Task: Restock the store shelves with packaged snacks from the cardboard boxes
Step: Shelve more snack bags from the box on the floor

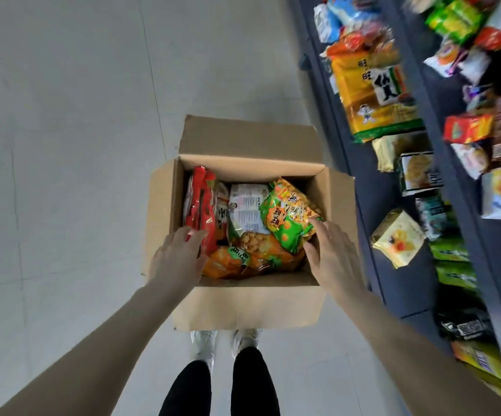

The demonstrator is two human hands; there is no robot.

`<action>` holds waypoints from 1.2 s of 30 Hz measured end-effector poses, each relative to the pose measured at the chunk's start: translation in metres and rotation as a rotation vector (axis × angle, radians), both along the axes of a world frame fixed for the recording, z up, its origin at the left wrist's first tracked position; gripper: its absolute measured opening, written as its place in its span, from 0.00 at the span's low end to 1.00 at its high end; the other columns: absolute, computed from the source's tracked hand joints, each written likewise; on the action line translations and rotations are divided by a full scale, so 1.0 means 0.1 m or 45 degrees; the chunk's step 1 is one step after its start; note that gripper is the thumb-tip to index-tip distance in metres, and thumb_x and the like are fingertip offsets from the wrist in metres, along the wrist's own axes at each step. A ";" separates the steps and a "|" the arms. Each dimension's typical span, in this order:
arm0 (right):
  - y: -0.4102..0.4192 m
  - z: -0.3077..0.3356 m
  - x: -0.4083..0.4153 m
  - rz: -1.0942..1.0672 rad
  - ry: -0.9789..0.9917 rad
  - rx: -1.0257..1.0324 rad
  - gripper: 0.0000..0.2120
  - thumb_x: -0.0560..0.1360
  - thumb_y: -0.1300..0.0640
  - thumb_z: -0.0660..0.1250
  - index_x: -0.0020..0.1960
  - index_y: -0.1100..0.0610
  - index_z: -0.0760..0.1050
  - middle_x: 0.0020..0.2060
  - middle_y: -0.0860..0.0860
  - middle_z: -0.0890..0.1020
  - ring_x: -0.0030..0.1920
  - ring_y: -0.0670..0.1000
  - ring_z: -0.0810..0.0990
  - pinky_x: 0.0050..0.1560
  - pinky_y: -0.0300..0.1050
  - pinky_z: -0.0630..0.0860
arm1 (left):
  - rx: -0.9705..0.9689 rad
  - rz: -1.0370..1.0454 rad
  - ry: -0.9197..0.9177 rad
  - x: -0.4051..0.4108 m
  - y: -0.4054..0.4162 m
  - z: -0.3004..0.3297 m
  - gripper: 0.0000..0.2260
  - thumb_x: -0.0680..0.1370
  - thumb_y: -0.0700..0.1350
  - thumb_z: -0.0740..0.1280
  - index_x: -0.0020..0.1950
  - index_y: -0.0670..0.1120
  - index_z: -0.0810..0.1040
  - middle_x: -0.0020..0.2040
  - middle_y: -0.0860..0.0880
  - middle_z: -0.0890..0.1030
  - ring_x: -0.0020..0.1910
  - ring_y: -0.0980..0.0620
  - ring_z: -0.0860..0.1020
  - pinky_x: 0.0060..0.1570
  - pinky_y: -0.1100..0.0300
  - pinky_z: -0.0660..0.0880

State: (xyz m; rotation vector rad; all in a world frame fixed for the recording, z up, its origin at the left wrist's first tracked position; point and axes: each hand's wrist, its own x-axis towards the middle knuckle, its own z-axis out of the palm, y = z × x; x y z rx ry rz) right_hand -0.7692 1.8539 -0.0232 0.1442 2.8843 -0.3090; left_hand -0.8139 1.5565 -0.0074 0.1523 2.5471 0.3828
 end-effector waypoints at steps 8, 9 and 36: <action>0.03 -0.86 -0.30 0.015 -0.184 -0.027 0.28 0.80 0.49 0.66 0.77 0.52 0.63 0.68 0.57 0.74 0.65 0.58 0.76 0.61 0.56 0.77 | -0.072 0.015 -0.141 0.05 0.09 -0.91 0.23 0.80 0.51 0.67 0.74 0.53 0.69 0.72 0.48 0.71 0.70 0.45 0.70 0.60 0.47 0.76; 0.08 -0.96 -0.38 0.007 -0.206 -0.016 0.28 0.80 0.49 0.66 0.77 0.52 0.62 0.69 0.58 0.73 0.66 0.59 0.75 0.62 0.56 0.76 | -0.074 0.010 -0.145 0.03 0.12 -1.00 0.23 0.80 0.50 0.67 0.74 0.53 0.69 0.72 0.48 0.71 0.70 0.45 0.70 0.60 0.47 0.76; 0.45 -2.29 -1.19 -0.451 -0.554 -0.050 0.38 0.71 0.27 0.64 0.70 0.53 0.66 0.63 0.60 0.74 0.66 0.63 0.71 0.66 0.58 0.67 | -0.048 -0.086 -0.324 -0.29 0.68 -2.30 0.25 0.80 0.48 0.67 0.76 0.53 0.66 0.72 0.48 0.69 0.70 0.45 0.68 0.64 0.49 0.73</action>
